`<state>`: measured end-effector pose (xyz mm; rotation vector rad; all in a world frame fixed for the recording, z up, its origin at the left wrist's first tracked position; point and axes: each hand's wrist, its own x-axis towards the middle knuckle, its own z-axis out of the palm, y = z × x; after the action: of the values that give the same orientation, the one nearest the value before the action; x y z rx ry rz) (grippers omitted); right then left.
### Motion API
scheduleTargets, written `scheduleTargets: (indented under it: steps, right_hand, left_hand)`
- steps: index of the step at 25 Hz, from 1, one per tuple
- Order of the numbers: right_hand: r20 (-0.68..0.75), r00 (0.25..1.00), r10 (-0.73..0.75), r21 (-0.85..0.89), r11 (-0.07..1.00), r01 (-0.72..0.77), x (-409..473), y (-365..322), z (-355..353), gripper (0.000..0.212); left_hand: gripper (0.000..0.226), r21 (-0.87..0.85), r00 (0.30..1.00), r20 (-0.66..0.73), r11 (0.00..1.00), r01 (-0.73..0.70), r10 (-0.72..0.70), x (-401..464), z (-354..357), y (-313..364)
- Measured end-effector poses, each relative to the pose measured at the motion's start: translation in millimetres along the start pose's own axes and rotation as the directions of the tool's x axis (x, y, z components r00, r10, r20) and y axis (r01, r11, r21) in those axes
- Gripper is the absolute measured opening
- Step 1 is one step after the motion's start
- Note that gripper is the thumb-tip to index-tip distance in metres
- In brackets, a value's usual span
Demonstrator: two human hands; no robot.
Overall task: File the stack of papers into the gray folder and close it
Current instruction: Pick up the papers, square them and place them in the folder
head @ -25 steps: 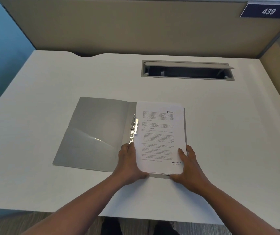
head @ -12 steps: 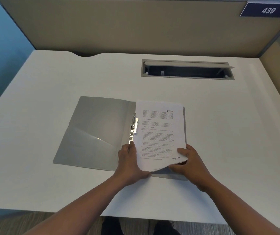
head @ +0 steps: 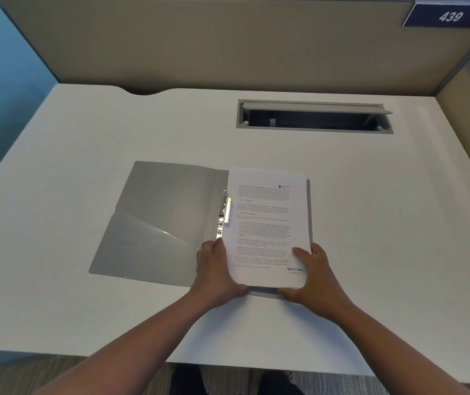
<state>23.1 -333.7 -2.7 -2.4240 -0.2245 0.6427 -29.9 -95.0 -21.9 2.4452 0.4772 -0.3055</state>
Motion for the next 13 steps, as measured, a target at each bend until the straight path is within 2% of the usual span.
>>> scheduleTargets:
  steps: [4,13]
  right_hand:
    - [0.004,1.000,0.026,-0.120,0.992,-0.025,-0.2,1.0,6.9,0.122]
    - [-0.036,0.998,0.051,-0.143,0.988,-0.056,-4.3,-3.5,15.2,0.121]
  left_hand:
    - [0.110,0.039,1.000,-0.005,0.999,-0.011,0.012,-0.3,-0.6,-0.9]
    - [0.106,-0.010,1.000,0.019,1.000,-0.020,0.020,-2.0,-3.5,-2.2]
